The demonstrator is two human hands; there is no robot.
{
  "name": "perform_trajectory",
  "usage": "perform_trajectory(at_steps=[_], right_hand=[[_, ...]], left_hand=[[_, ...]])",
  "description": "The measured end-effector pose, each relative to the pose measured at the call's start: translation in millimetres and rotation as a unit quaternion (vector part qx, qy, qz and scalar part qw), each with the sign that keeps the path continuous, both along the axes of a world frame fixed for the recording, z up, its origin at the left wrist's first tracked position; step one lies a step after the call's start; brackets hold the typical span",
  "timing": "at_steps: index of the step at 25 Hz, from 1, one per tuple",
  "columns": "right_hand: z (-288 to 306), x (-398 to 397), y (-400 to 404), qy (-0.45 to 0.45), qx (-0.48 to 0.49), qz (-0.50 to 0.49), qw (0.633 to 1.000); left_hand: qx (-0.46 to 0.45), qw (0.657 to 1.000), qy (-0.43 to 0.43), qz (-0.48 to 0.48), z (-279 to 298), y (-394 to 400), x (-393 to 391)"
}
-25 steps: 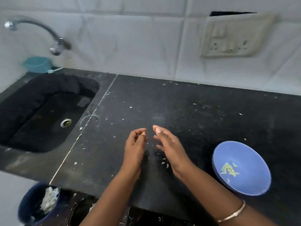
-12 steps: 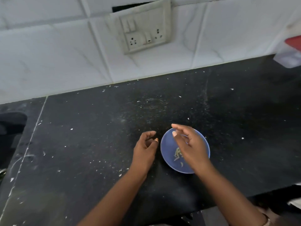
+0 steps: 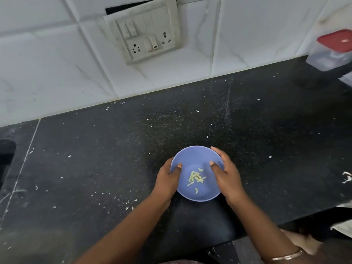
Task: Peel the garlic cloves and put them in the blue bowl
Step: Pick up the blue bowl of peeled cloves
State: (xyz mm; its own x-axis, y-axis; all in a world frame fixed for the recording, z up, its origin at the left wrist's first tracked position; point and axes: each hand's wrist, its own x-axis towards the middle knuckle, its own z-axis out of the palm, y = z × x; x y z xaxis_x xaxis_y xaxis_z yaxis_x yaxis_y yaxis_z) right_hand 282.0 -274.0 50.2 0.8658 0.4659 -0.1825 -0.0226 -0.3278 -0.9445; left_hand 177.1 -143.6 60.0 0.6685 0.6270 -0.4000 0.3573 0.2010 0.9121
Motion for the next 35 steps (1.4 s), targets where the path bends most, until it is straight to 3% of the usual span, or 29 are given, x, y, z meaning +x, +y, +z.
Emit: perform_trajectory(at_steps=[5, 14, 19, 24, 30, 35], right_hand=[[9, -14, 34, 0.054, 0.033, 0.025, 0.998], [6, -74, 110, 0.081, 0.029, 0.158, 0.984], [0, -103, 135, 0.066, 0.022, 0.207, 0.976], [-4, -121, 140, -0.030, 0.005, 0.225, 0.974], [-6, -123, 140, -0.118, -0.020, 0.223, 0.968], [0, -122, 140, -0.160, -0.084, 0.246, 0.952]], left_hand=[[-0.035, 0.995, -0.029, 0.093, 0, 18, -16], [-0.054, 0.959, -0.041, 0.277, 7, 68, -89], [-0.081, 0.935, -0.066, 0.340, 6, 85, -122], [-0.083, 0.933, -0.065, 0.345, 4, 93, -134], [0.067, 0.947, 0.021, 0.313, -4, 97, -136], [0.216, 0.936, 0.102, 0.258, -6, 95, -137]])
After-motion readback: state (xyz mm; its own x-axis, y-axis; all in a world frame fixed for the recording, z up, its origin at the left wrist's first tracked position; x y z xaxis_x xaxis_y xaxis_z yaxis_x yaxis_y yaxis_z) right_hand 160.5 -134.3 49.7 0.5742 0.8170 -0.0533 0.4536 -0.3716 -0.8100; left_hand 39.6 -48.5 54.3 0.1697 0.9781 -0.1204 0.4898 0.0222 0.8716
